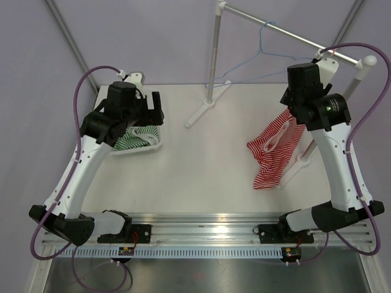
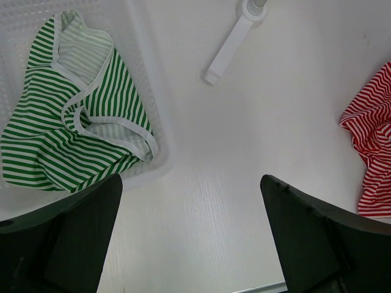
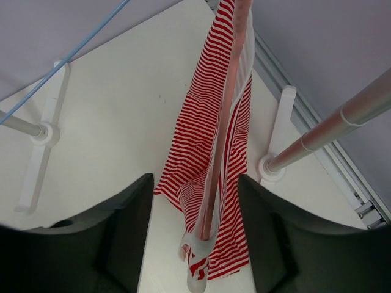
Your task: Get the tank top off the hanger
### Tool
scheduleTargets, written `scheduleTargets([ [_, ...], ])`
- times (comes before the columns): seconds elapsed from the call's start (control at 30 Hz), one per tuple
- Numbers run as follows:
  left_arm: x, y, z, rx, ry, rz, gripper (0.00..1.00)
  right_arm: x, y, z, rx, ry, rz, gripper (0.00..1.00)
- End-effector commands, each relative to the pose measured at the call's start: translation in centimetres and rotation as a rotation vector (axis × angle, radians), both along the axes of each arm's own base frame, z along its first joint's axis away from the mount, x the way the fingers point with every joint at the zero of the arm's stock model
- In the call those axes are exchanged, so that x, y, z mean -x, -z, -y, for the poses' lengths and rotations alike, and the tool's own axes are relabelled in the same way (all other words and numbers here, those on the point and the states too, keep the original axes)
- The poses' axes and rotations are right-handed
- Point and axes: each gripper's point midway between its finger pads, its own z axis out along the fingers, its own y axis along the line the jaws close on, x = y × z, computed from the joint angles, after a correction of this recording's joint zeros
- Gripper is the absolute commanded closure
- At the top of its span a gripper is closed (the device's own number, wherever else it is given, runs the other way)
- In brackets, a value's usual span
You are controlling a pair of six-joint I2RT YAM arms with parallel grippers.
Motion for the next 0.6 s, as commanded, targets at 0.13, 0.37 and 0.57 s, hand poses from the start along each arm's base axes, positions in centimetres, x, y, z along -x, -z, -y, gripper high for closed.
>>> scheduleTargets([
  [0.13, 0.2, -1.9, 0.5, 0.001, 0.047, 0.079, 0.01, -1.3, -1.4, 1.2, -0.001, 0.093, 0.106, 0.58],
  [0.37, 0.1, -1.7, 0.5, -0.006, 0.052, 0.081, 0.01, -1.4, -0.4, 1.9, 0.037, 0.118, 0.081, 0.61],
  [0.57, -0.1, -1.8, 0.8, 0.002, 0.061, 0.079, 0.01, -1.5, 0.8, 2.0, 0.039, 0.121, 0.07, 0.77],
])
